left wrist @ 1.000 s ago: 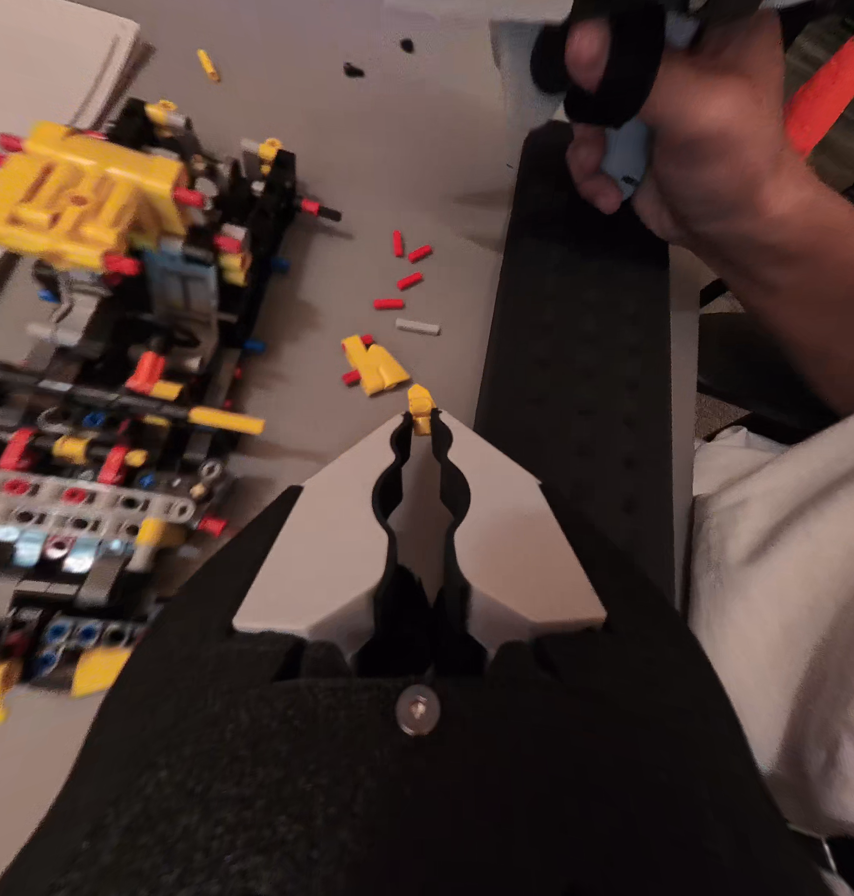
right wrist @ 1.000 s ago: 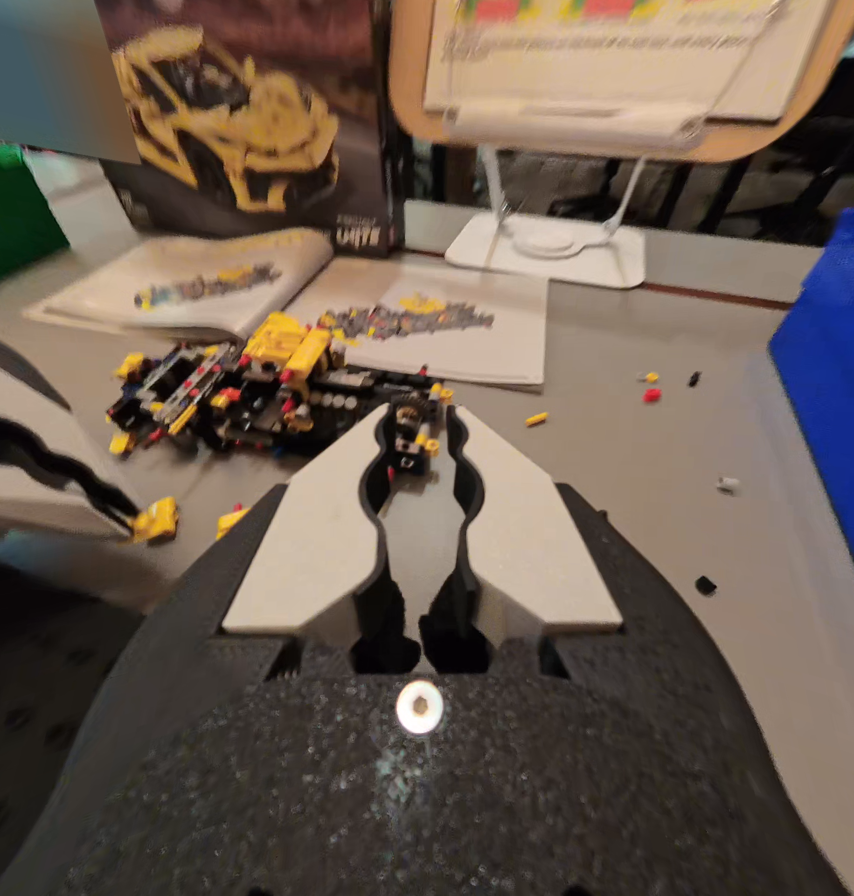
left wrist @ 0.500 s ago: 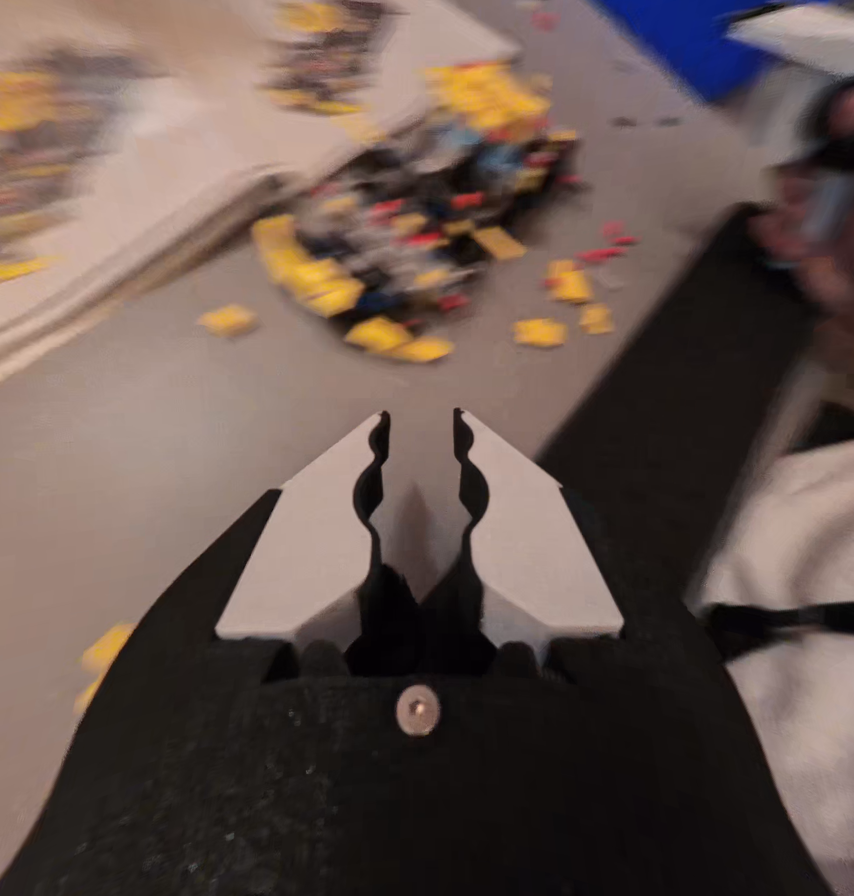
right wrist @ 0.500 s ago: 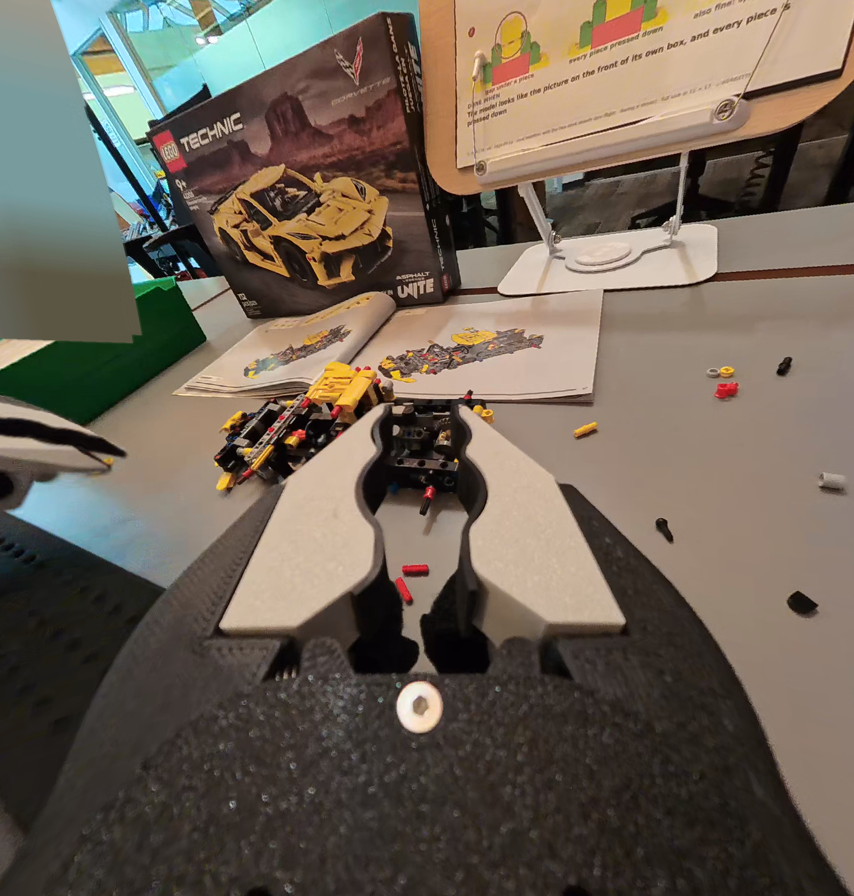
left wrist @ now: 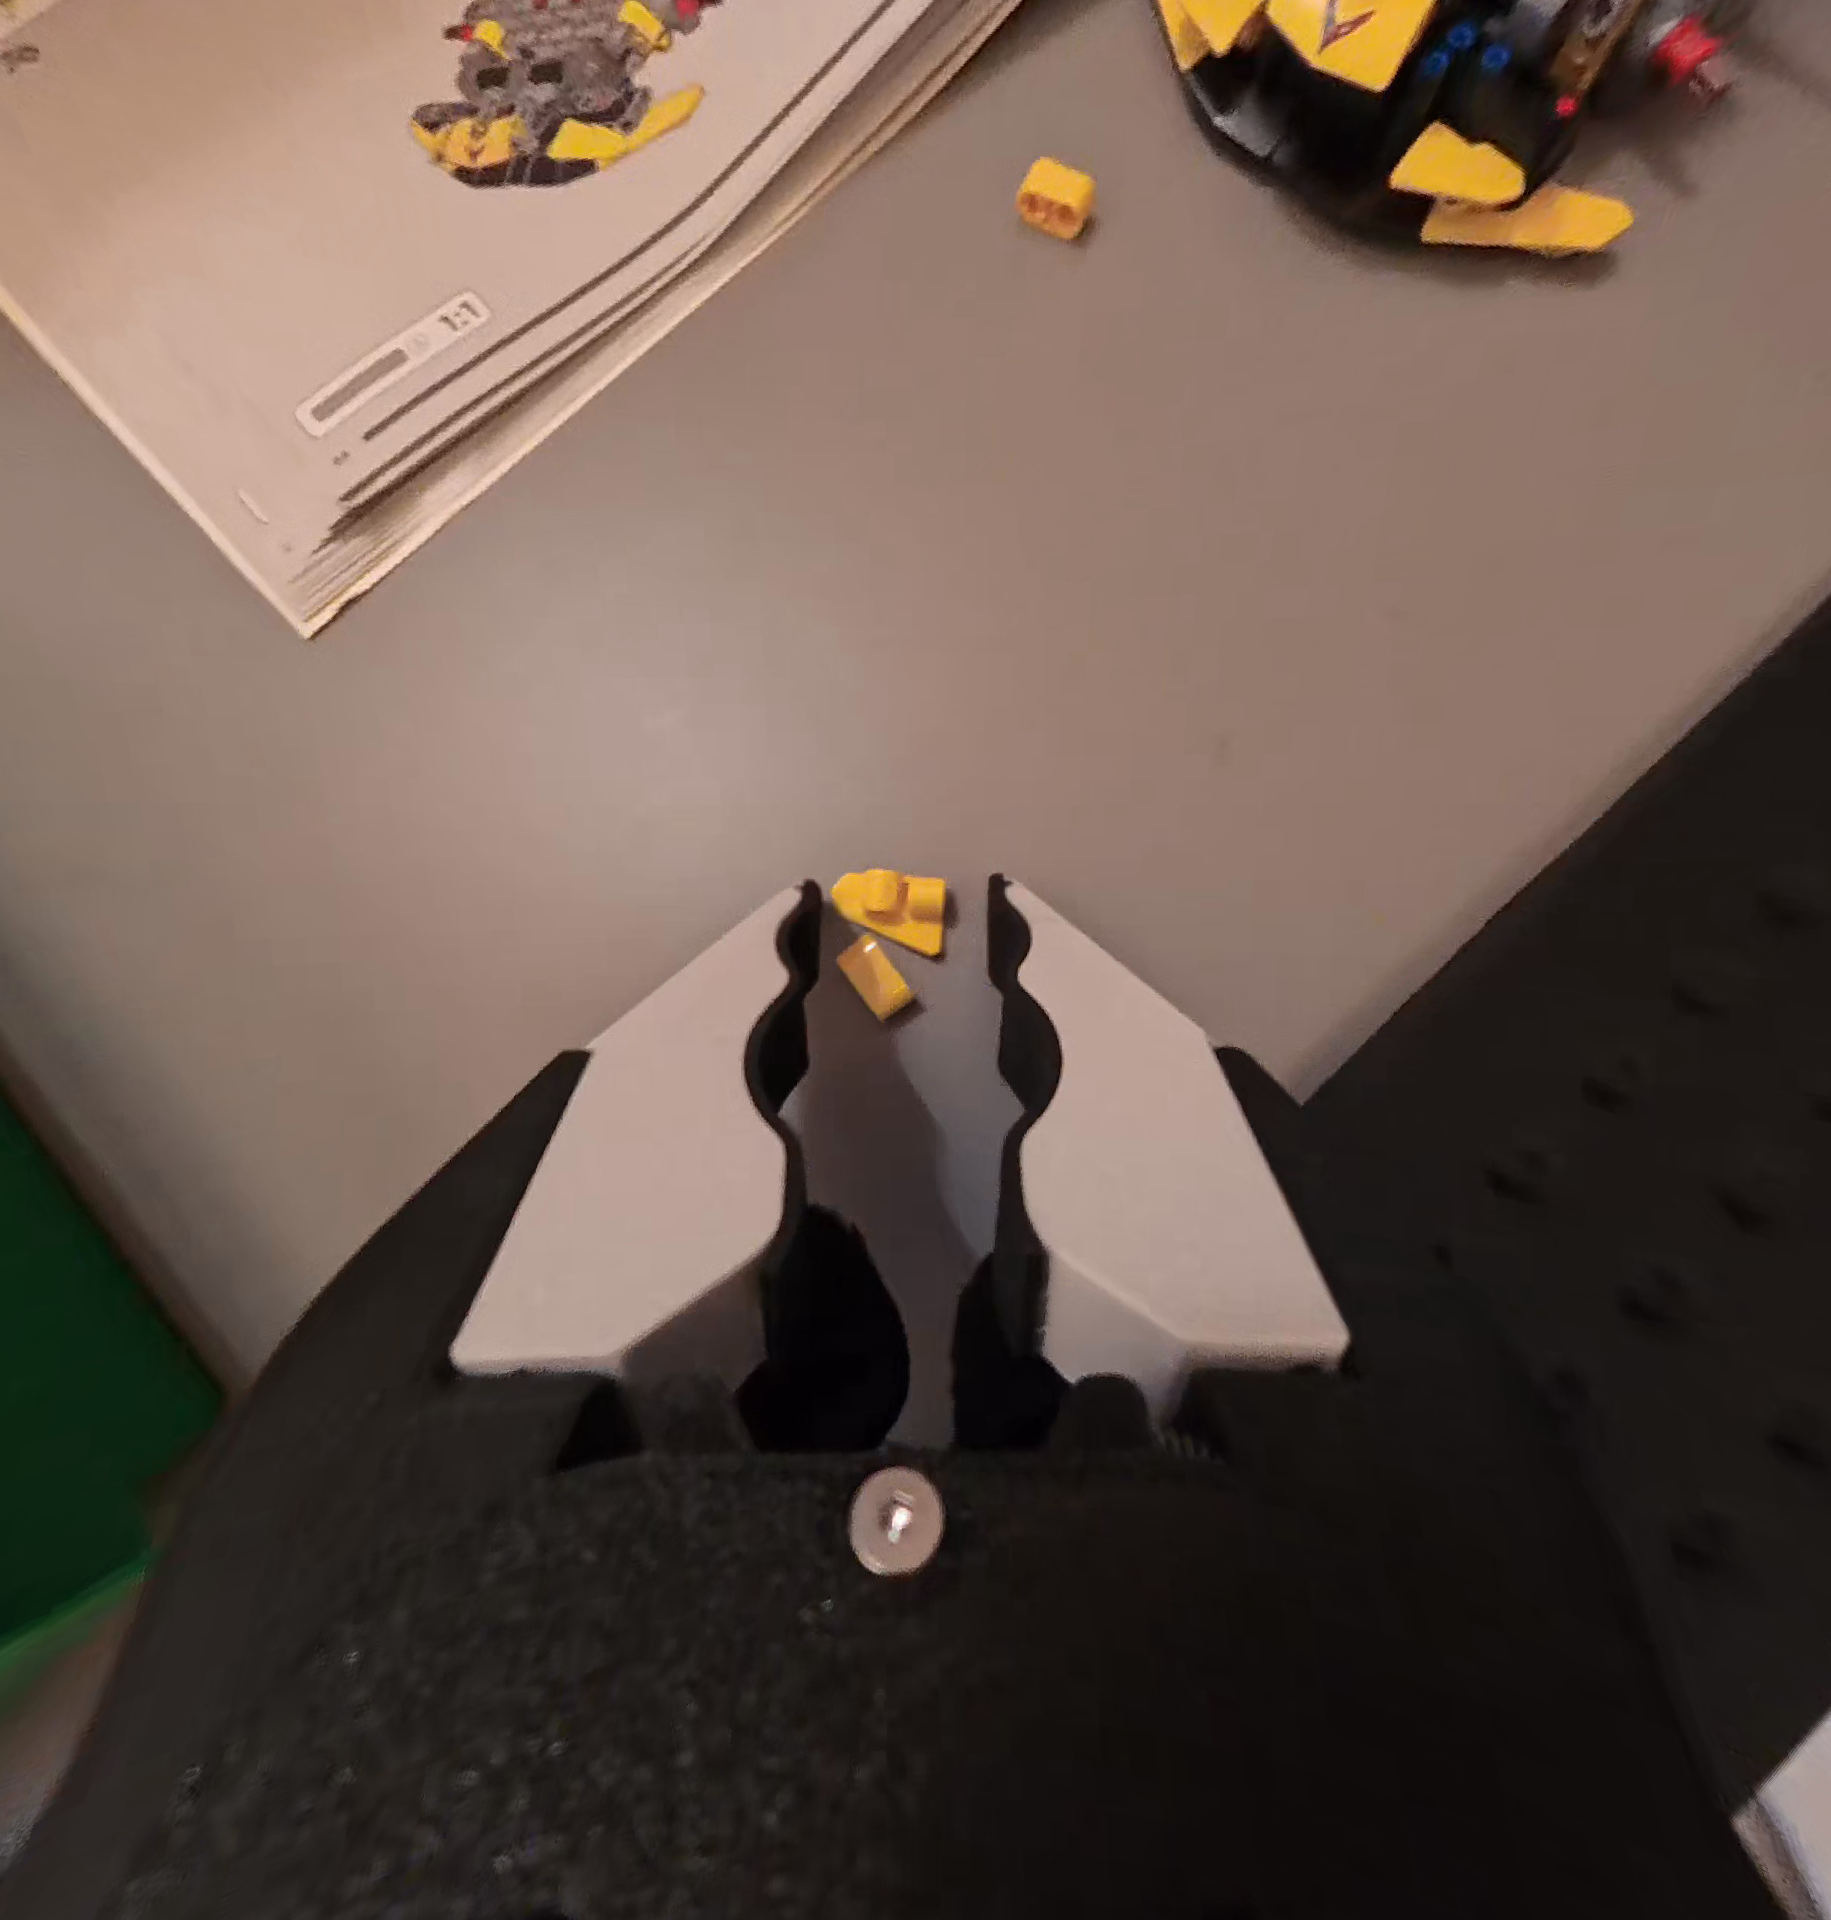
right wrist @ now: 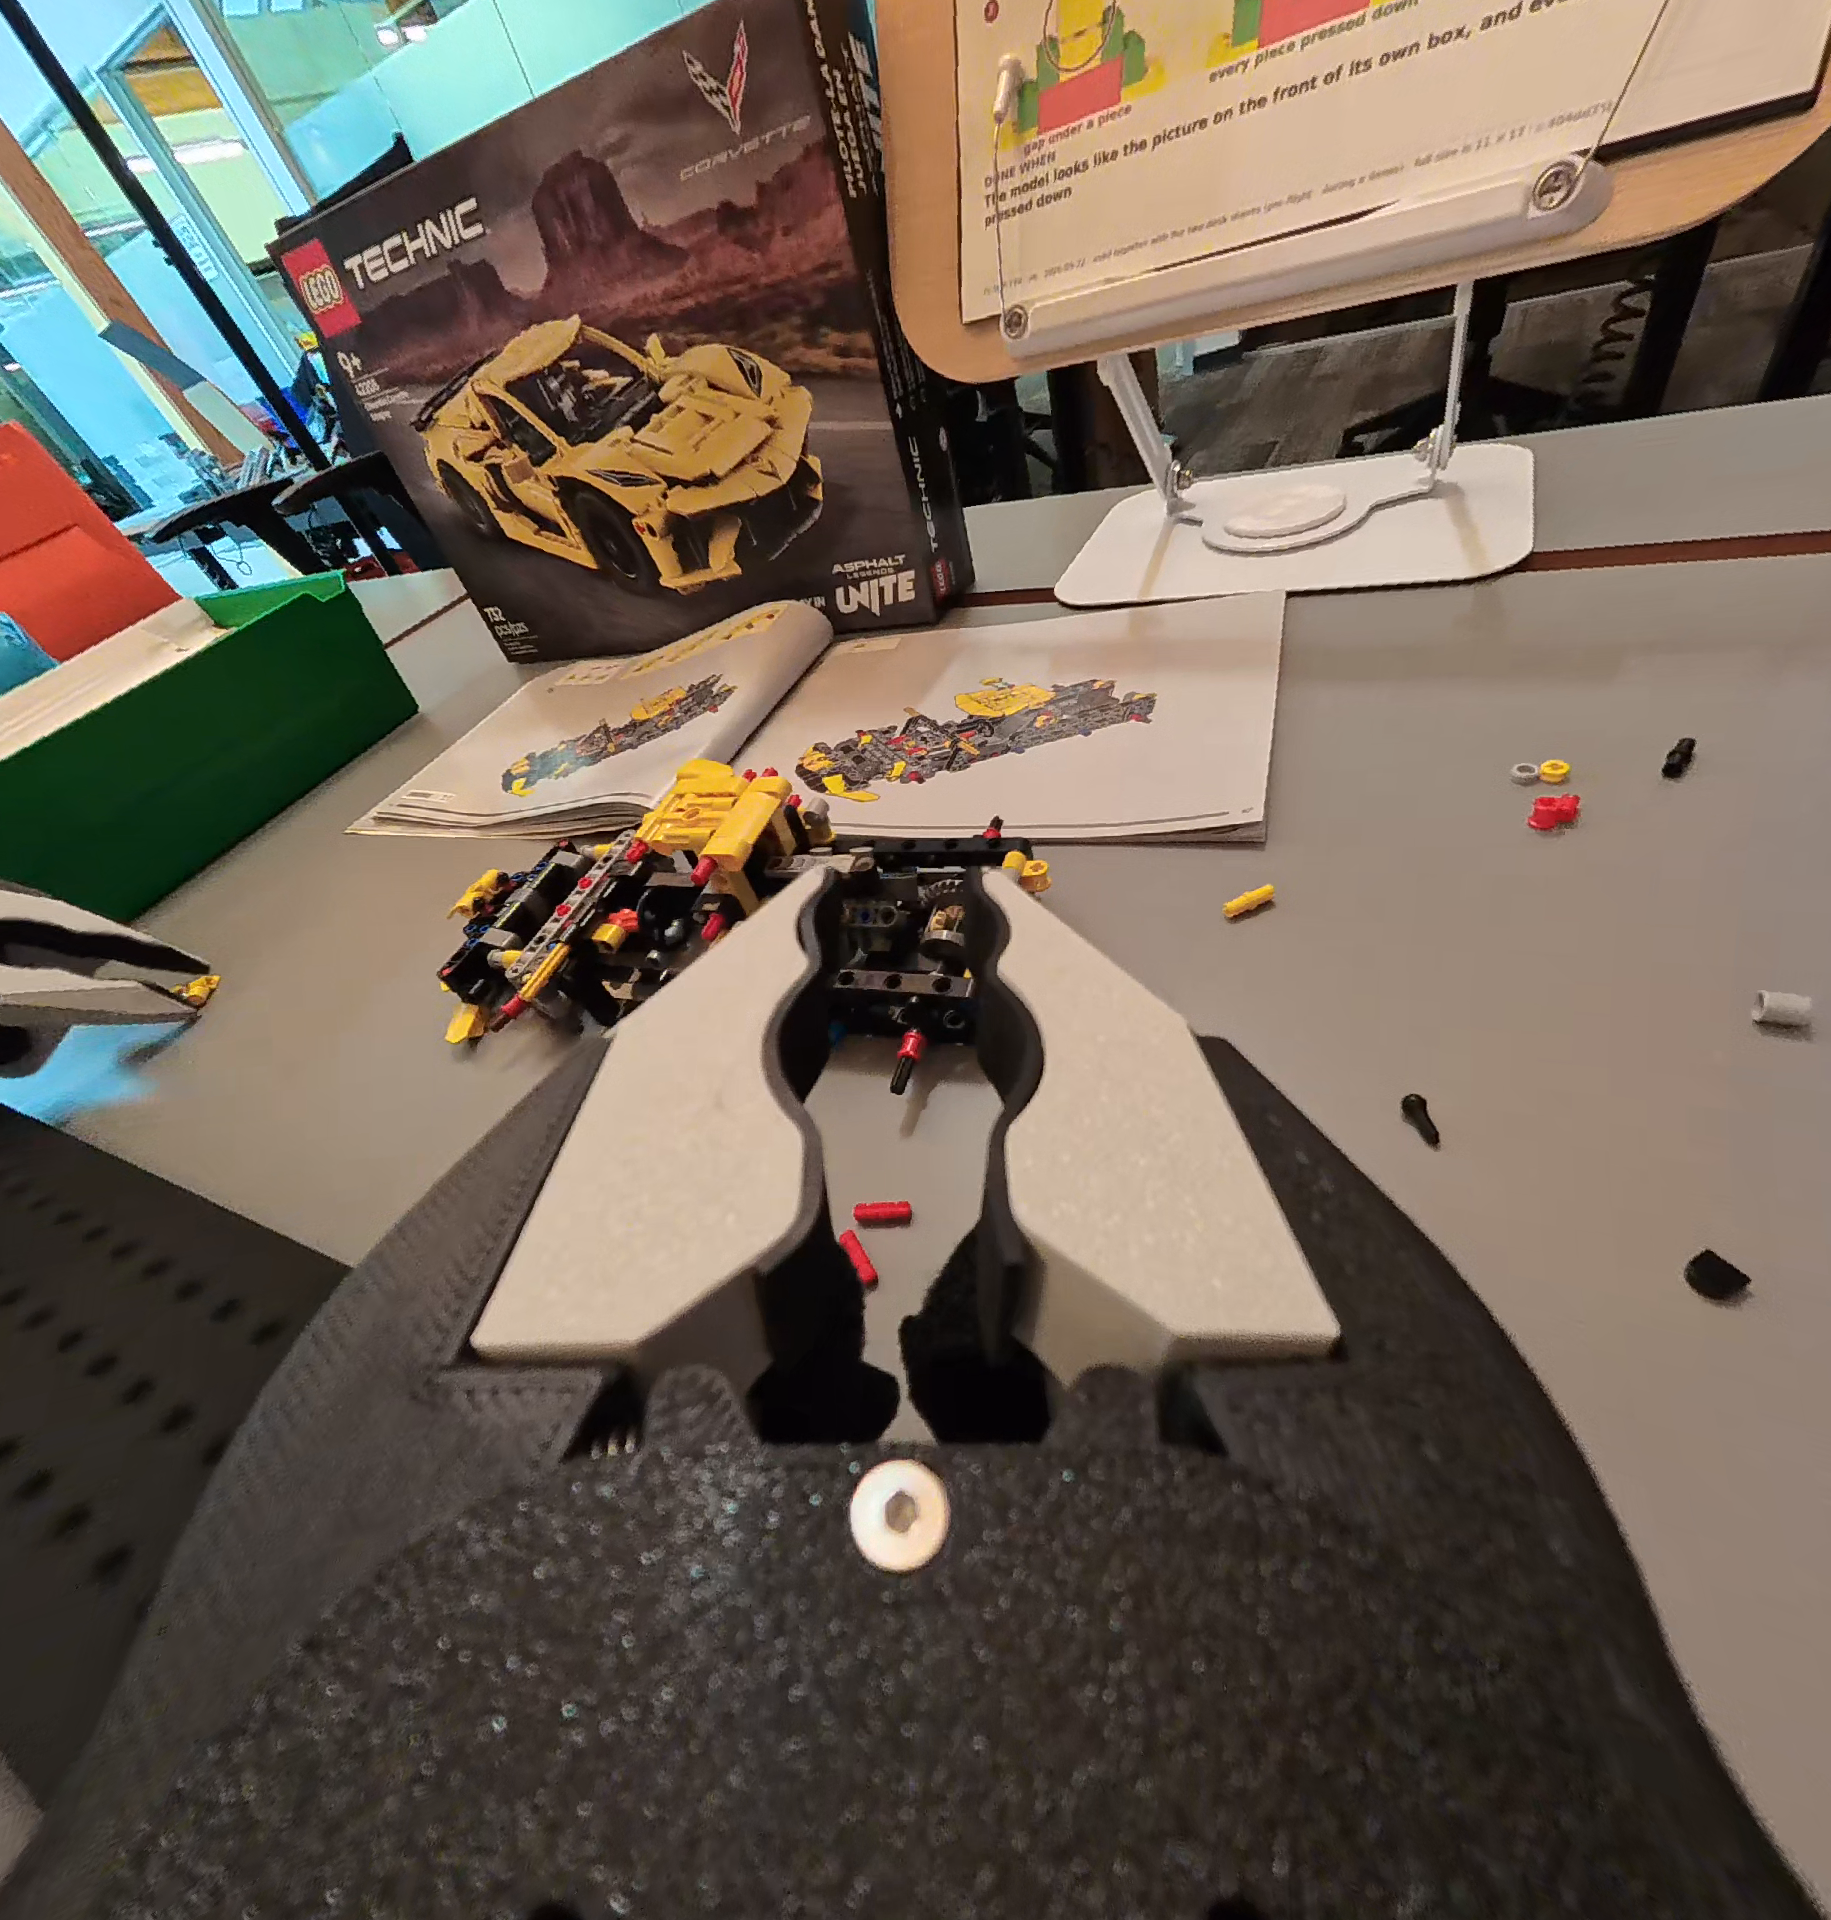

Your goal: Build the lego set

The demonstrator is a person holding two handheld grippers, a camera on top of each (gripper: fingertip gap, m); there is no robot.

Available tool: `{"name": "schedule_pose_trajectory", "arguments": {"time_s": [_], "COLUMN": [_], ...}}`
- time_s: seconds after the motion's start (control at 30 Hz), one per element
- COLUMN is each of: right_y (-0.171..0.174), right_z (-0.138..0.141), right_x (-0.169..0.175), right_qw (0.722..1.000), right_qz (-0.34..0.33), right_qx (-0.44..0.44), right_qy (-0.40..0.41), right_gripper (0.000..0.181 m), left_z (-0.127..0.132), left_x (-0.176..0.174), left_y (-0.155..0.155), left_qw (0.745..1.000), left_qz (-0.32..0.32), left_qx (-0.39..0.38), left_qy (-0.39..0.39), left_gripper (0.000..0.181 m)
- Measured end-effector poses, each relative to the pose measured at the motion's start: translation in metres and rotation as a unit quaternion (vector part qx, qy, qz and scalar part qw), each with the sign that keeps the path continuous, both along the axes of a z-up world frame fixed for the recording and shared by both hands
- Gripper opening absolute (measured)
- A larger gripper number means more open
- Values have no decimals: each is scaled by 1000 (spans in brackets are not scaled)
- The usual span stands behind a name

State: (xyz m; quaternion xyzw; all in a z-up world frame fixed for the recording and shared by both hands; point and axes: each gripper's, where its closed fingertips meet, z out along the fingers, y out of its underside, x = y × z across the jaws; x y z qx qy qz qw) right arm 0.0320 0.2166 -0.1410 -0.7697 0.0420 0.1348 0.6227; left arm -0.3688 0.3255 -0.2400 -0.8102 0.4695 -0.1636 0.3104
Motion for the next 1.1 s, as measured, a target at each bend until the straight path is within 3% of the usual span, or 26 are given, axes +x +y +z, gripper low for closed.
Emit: {"name": "schedule_pose_trajectory", "arguments": {"time_s": [0.07, 0.2, 0.33, 0.43, 0.6, 0.7, 0.8, 0.93, 1.1], "right_y": [0, 2, 3, 2, 3, 1, -1, -1, -4], "right_z": [-1, -4, -6, -4, -7, -2, 2, 3, 9], "right_x": [0, -1, -3, -4, -9, -8, -7, -8, -6], "right_qw": [1000, 1000, 1000, 1000, 999, 1000, 999, 998, 996], "right_qz": [0, 0, 6, 6, 28, 27, 33, 46, 48], "right_qx": [-3, -12, -19, -11, -19, -4, 10, 13, 33], "right_qy": [-1, -7, -13, -15, -3, 2, 20, 49, 67], "right_gripper": [21, 20, 20, 18, 20, 20, 20, 21, 21], "left_z": [-1, 9, 31, 52, 28, 13, 16, 34, 13], "left_x": [3, 27, 101, 176, 266, 282, 291, 302, 305], "left_y": [-2, -7, -41, -87, -135, -146, -143, -128, -108], "left_qw": [1000, 998, 987, 962, 941, 939, 945, 962, 984], "left_qz": [-10, -45, -135, -230, -325, -338, -318, -238, -169], "left_qx": [-2, 32, 31, 8, 0, -17, -17, -61, -46], "left_qy": [-4, -18, -84, -146, -91, -63, -72, -117, -45], "left_gripper": [21, 16, 16, 16, 16, 16, 24, 27, 27]}}
